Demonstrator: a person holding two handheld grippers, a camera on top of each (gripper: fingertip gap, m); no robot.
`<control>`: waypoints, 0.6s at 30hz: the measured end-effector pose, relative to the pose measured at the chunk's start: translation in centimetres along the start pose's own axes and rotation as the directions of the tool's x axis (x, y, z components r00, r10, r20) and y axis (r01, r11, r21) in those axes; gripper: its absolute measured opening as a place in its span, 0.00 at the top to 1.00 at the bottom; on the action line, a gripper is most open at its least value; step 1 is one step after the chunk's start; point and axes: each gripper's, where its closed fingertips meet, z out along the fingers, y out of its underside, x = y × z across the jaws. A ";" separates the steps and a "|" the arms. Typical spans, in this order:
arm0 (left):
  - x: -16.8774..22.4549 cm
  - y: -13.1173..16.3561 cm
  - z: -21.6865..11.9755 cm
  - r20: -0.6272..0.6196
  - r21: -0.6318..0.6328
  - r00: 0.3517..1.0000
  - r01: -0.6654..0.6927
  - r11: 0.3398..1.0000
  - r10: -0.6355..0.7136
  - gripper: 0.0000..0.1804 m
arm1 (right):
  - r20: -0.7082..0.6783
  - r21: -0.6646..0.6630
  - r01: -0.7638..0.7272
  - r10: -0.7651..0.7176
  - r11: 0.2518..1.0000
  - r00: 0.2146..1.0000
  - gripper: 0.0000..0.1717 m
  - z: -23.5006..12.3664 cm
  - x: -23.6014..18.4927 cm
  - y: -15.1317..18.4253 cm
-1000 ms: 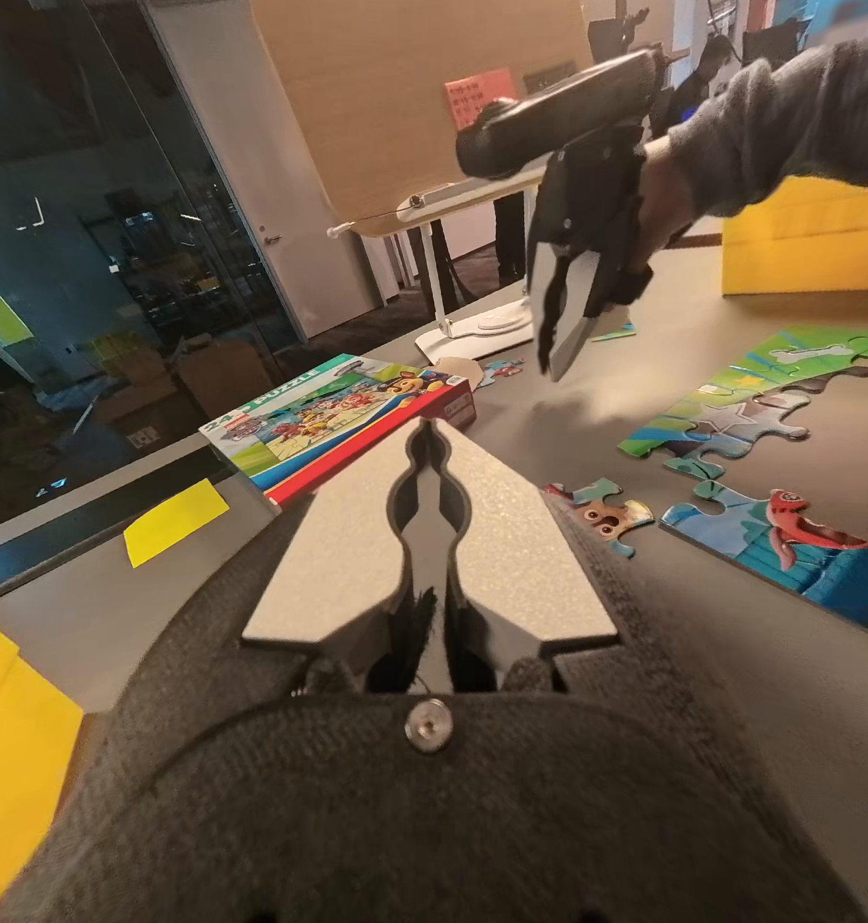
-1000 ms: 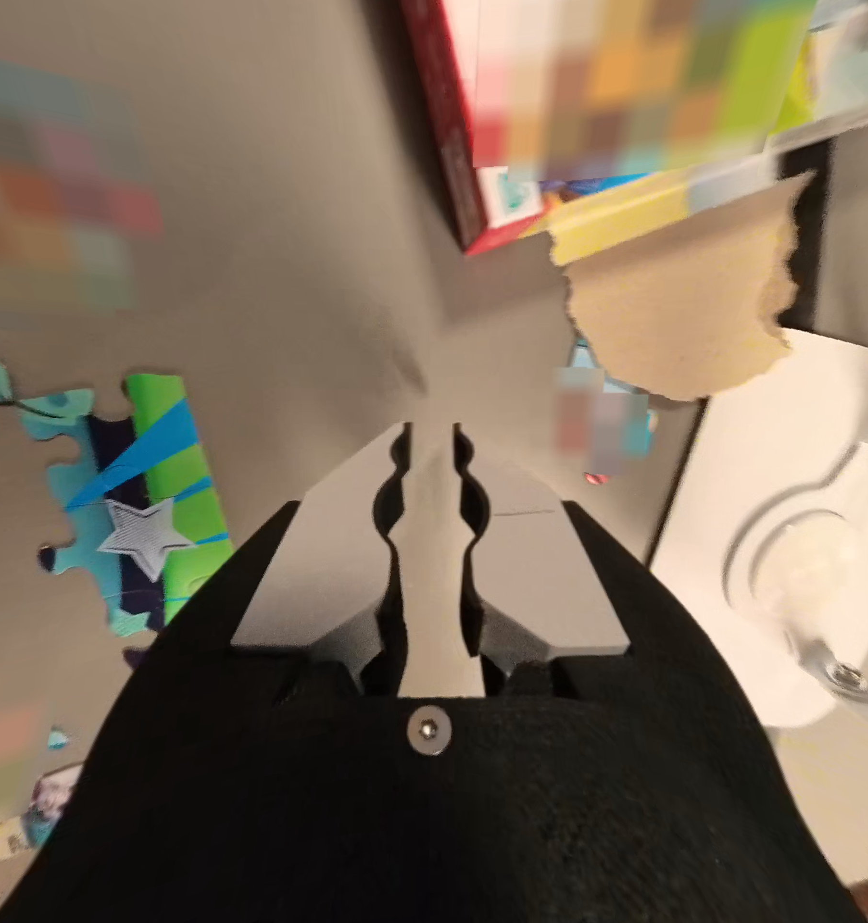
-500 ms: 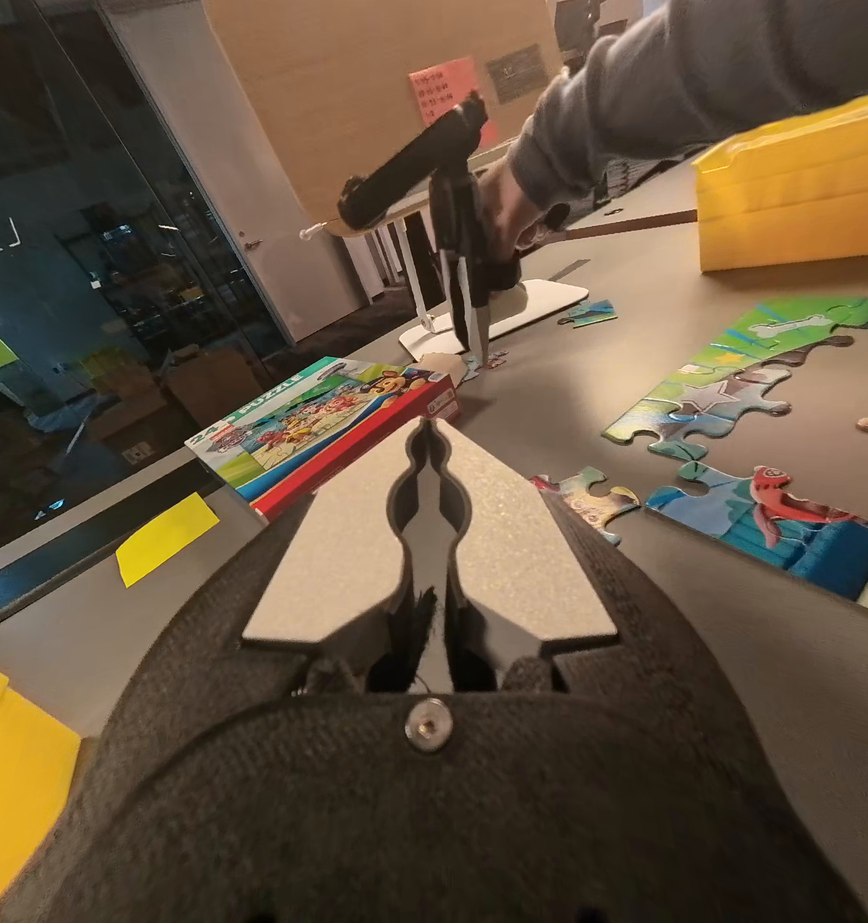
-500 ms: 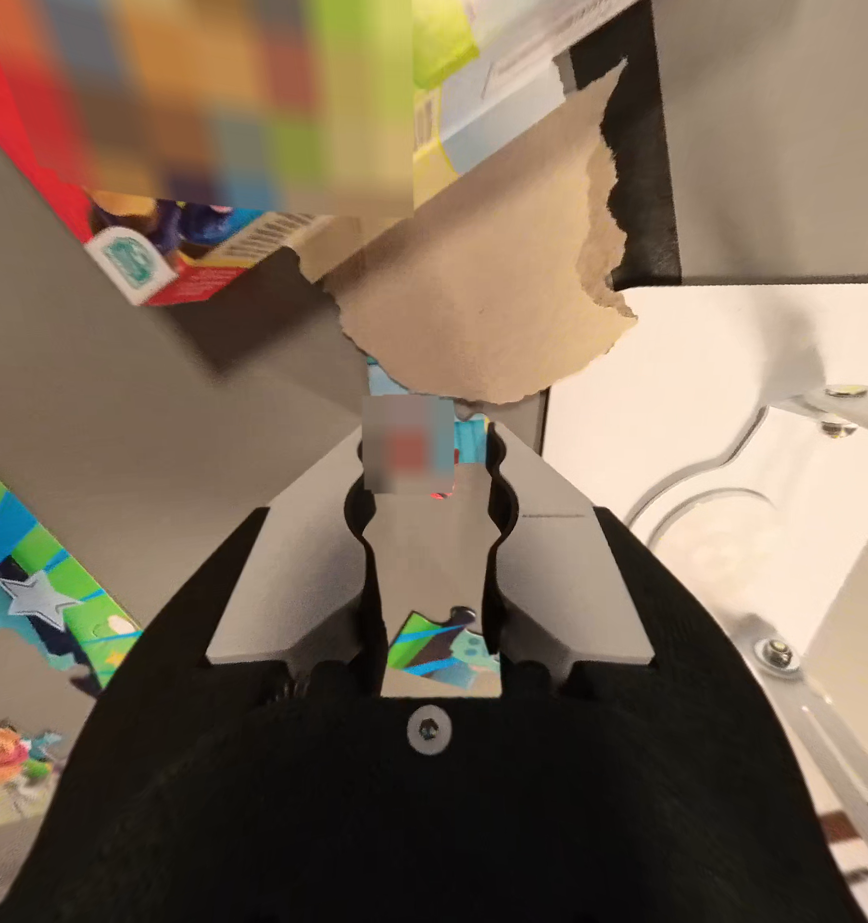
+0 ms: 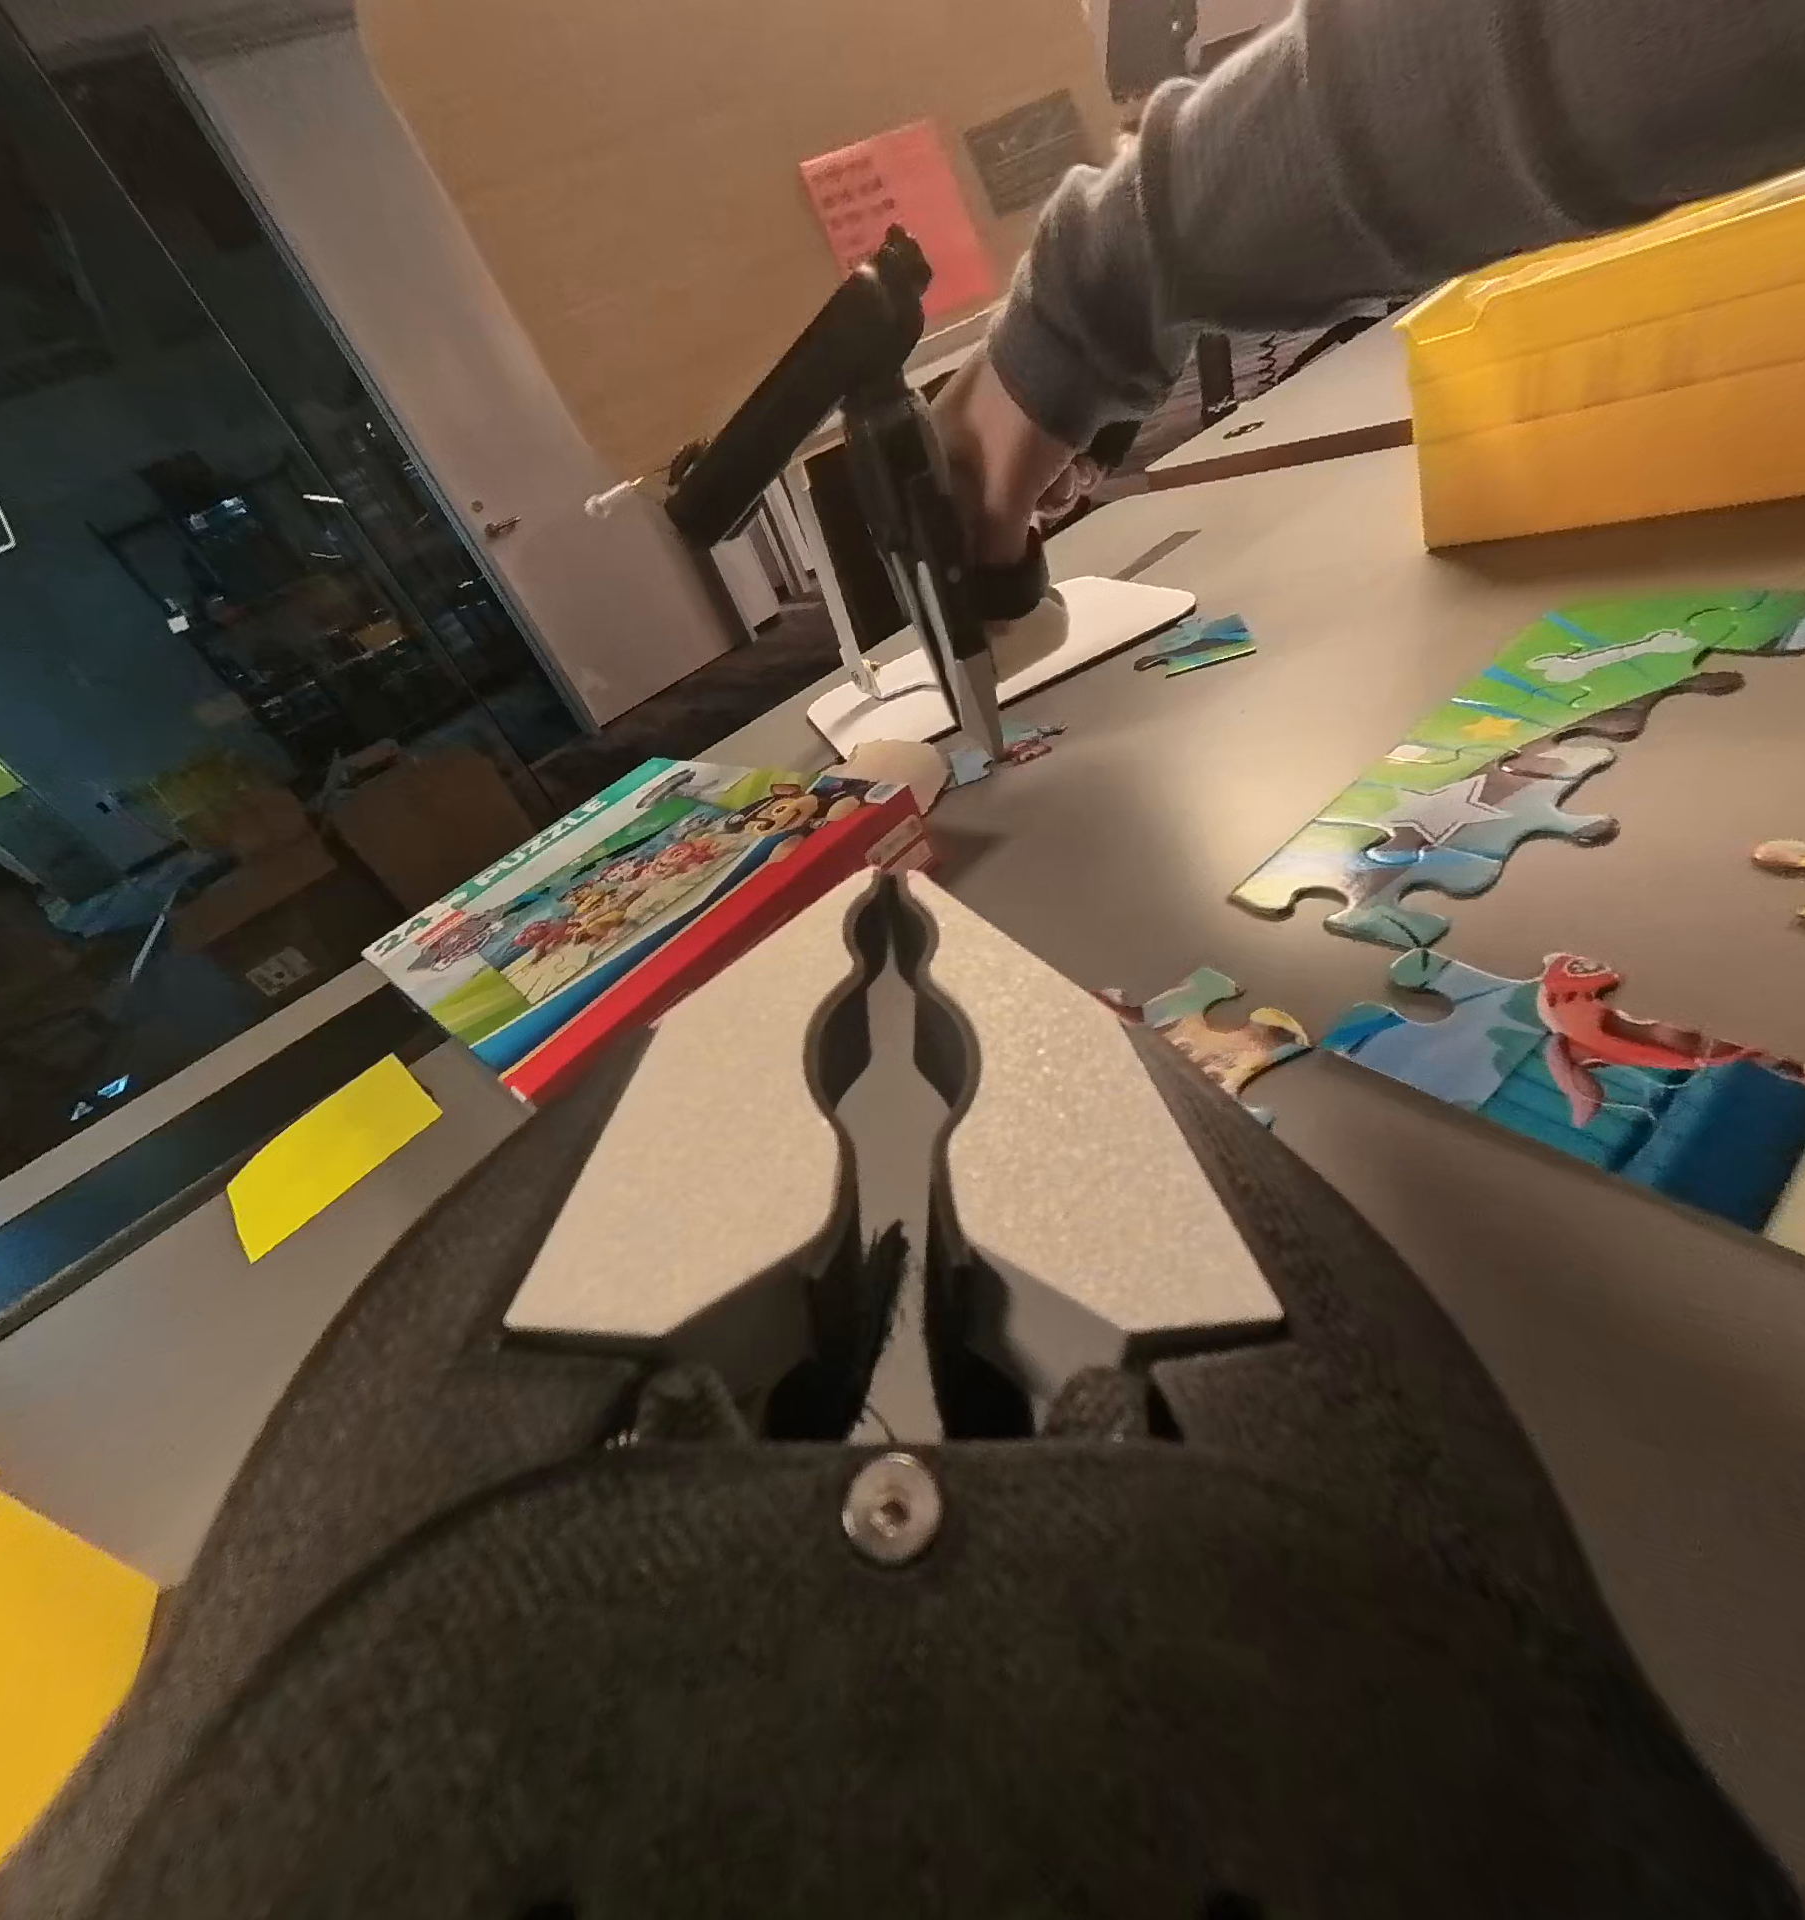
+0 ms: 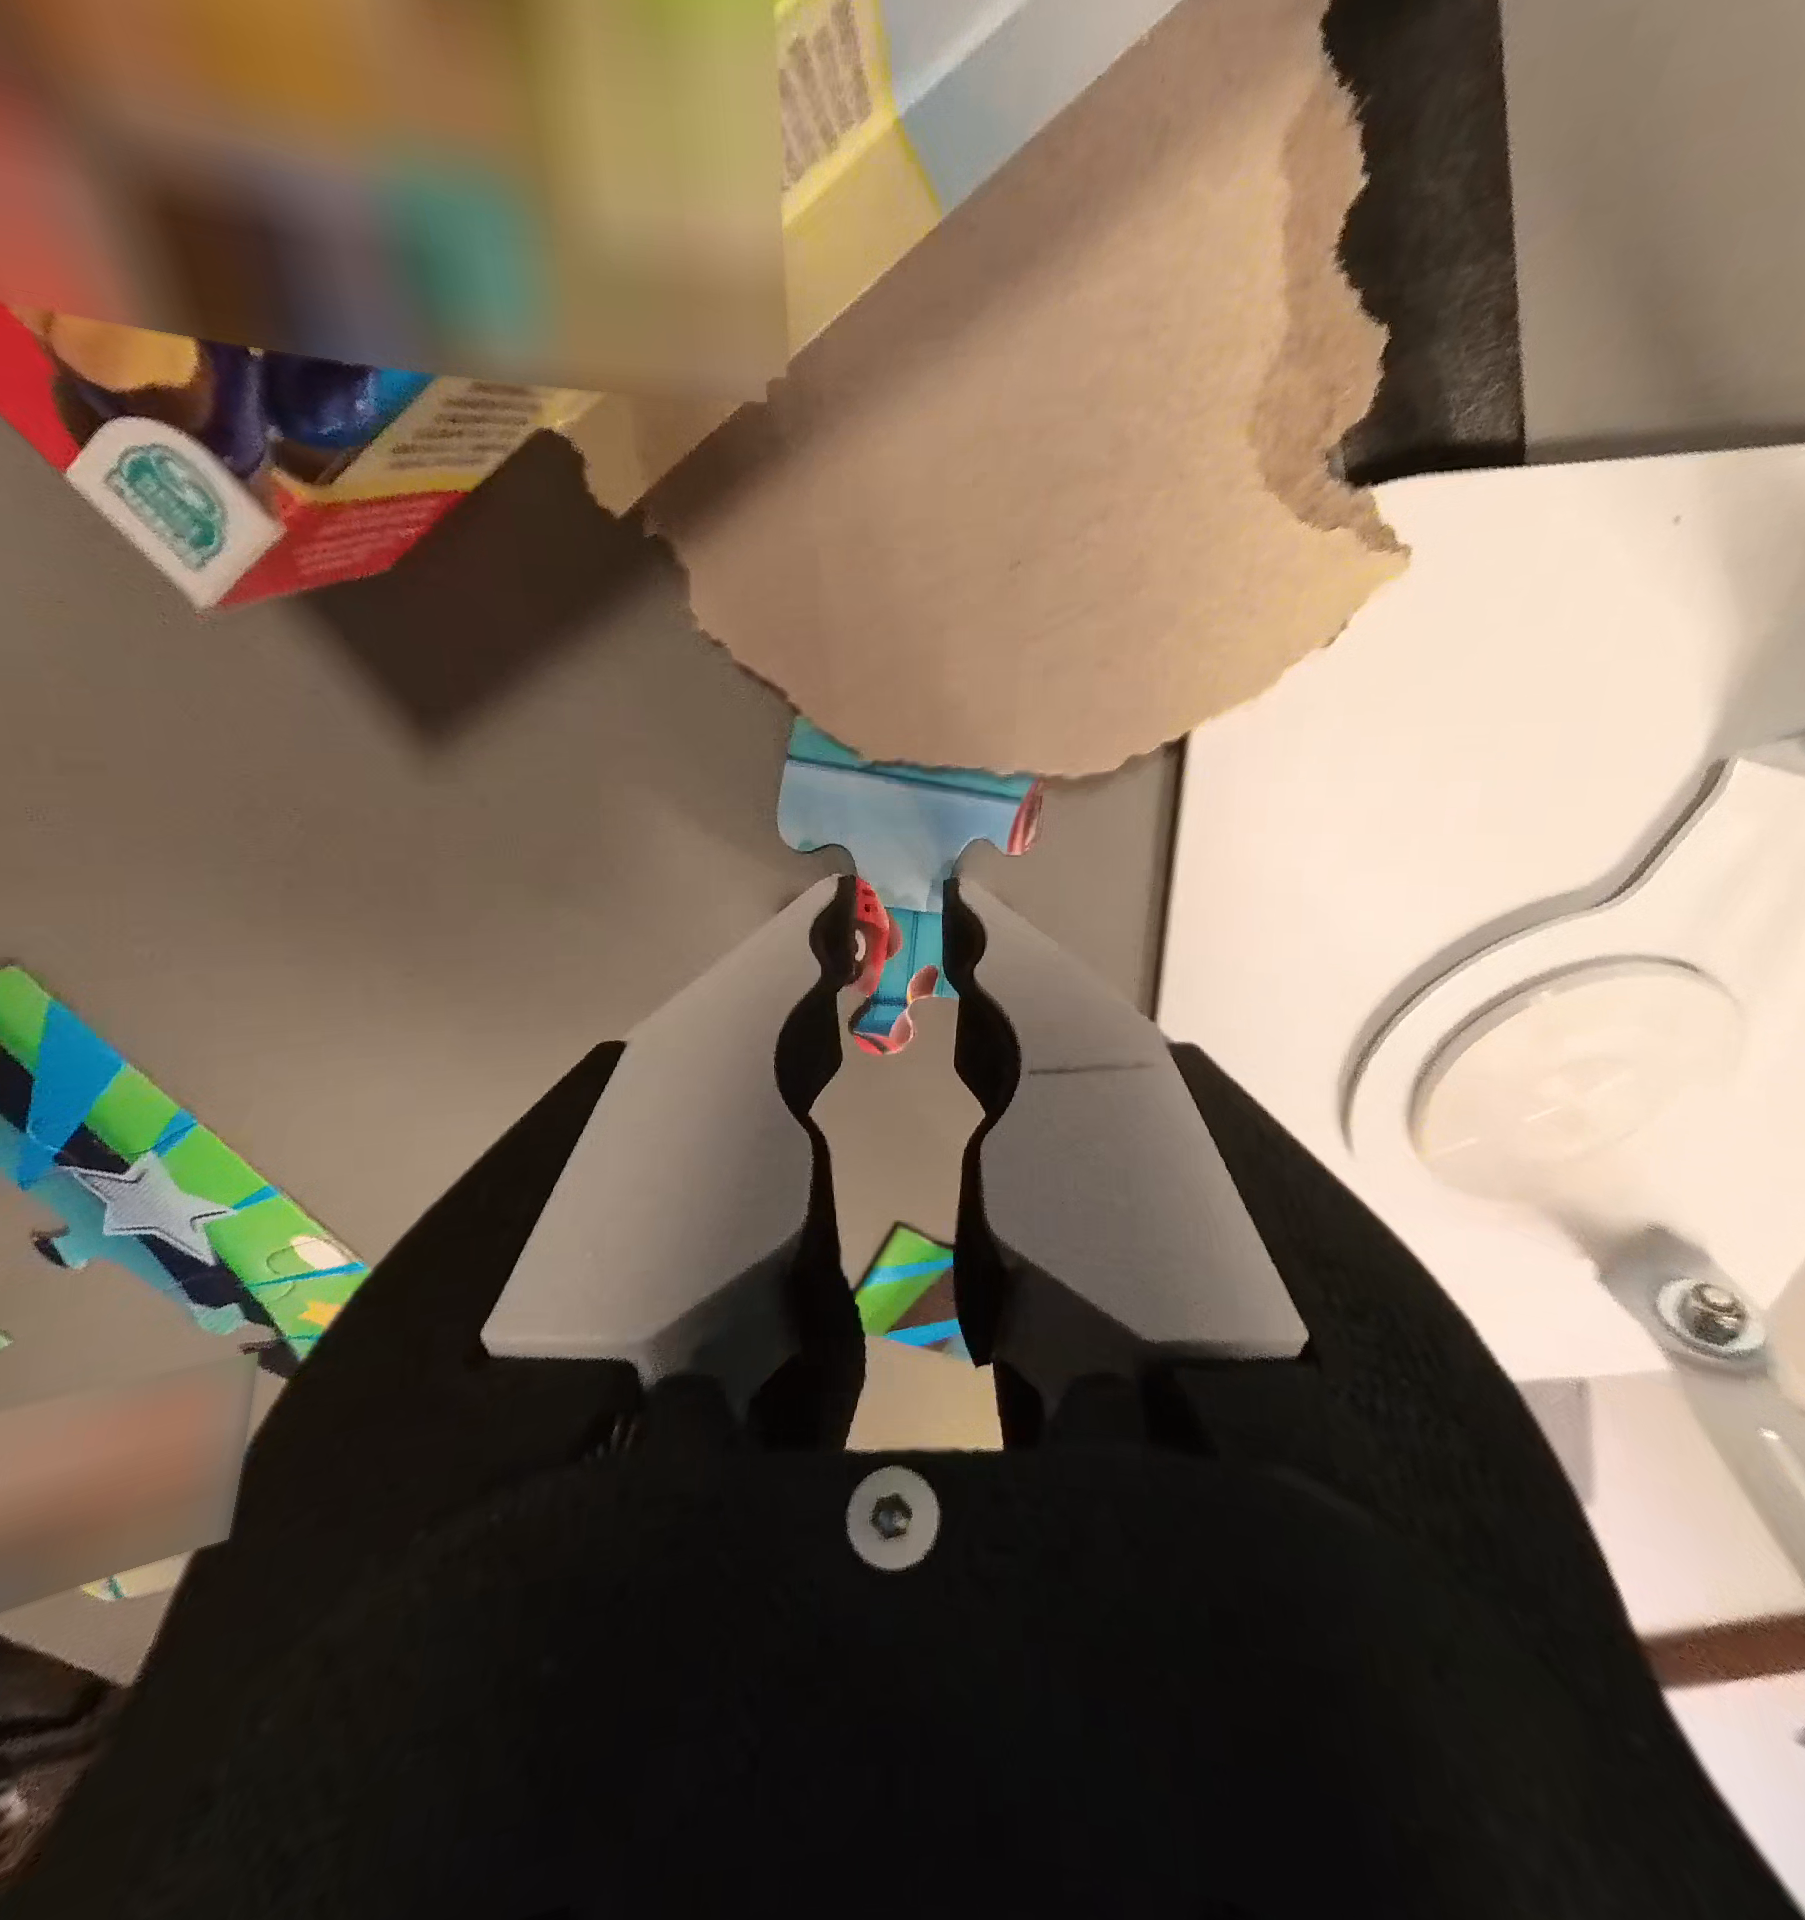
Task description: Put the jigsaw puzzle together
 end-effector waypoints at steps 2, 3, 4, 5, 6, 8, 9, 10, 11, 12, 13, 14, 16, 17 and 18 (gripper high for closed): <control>0.2 -0.1 0.0 -0.005 0.002 1.000 -0.007 1.000 0.007 1.00 | 0.024 0.050 -0.011 0.010 0.999 1.000 1.00 -0.4 -0.8 0.1; 0.2 -0.2 0.0 -0.004 0.004 1.000 -0.009 1.000 0.009 1.00 | 0.025 0.089 -0.010 0.008 0.996 1.000 1.00 -0.7 -1.2 0.2; 0.2 -0.3 0.0 0.000 0.007 1.000 -0.007 1.000 0.007 1.00 | 0.033 0.121 -0.009 0.005 0.993 0.999 1.00 -1.2 -1.9 0.3; 0.1 -0.4 0.0 0.006 0.010 1.000 0.001 1.000 -0.001 1.00 | 0.042 0.147 -0.002 -0.004 0.989 0.999 1.00 -1.6 -2.7 0.5; 0.0 -0.5 -0.1 0.010 0.013 1.000 0.011 1.000 -0.011 1.00 | 0.035 0.162 0.012 -0.018 0.987 0.999 1.00 -1.9 -3.3 0.7; 0.1 -0.6 -0.1 0.007 0.020 1.000 0.026 0.999 -0.026 1.00 | -0.025 0.182 0.040 -0.036 0.982 0.999 1.00 -2.4 -3.4 1.2; 0.1 -0.6 -0.1 0.005 0.020 1.000 0.029 0.999 -0.029 1.00 | -0.047 0.210 0.037 -0.028 0.977 0.999 0.94 -2.6 -3.0 1.1; 0.3 -0.6 -0.1 0.001 0.018 1.000 0.028 0.999 -0.028 1.00 | -0.048 0.238 0.007 0.005 0.971 0.999 0.84 -2.5 -2.6 0.9; 0.4 -0.6 -0.1 0.000 0.015 1.000 0.021 1.000 -0.021 1.00 | -0.022 0.256 -0.043 0.050 0.966 0.998 0.74 -2.1 -2.2 0.7; 0.4 -0.5 -0.2 0.002 0.013 1.000 0.008 1.000 -0.009 1.00 | 0.006 0.266 -0.089 0.091 0.960 0.996 0.67 -1.6 -2.0 0.6; 0.5 -0.4 -0.2 0.004 0.009 1.000 -0.004 1.000 0.004 1.00 | 0.016 0.273 -0.110 0.110 0.956 0.994 0.64 -1.0 -1.7 0.6; 0.5 -0.4 -0.2 0.005 0.006 1.000 -0.013 1.000 0.013 1.00 | -0.012 0.278 -0.103 0.111 0.955 0.994 0.64 -0.5 -1.1 0.6; 0.4 -0.5 -0.3 0.008 0.009 1.000 -0.018 1.000 0.018 1.00 | -0.045 0.312 -0.081 0.100 0.947 0.994 0.71 -0.2 -0.6 0.3; 0.3 -0.5 -0.4 0.012 0.011 1.000 -0.019 1.000 0.019 1.00 | -0.033 0.320 -0.091 0.107 0.943 0.994 0.72 -0.1 -0.6 0.1; 0.2 -0.6 -0.4 0.016 0.013 1.000 -0.017 1.000 0.017 1.00 | -0.013 0.309 -0.103 0.112 0.945 0.994 0.77 0.0 -0.8 0.2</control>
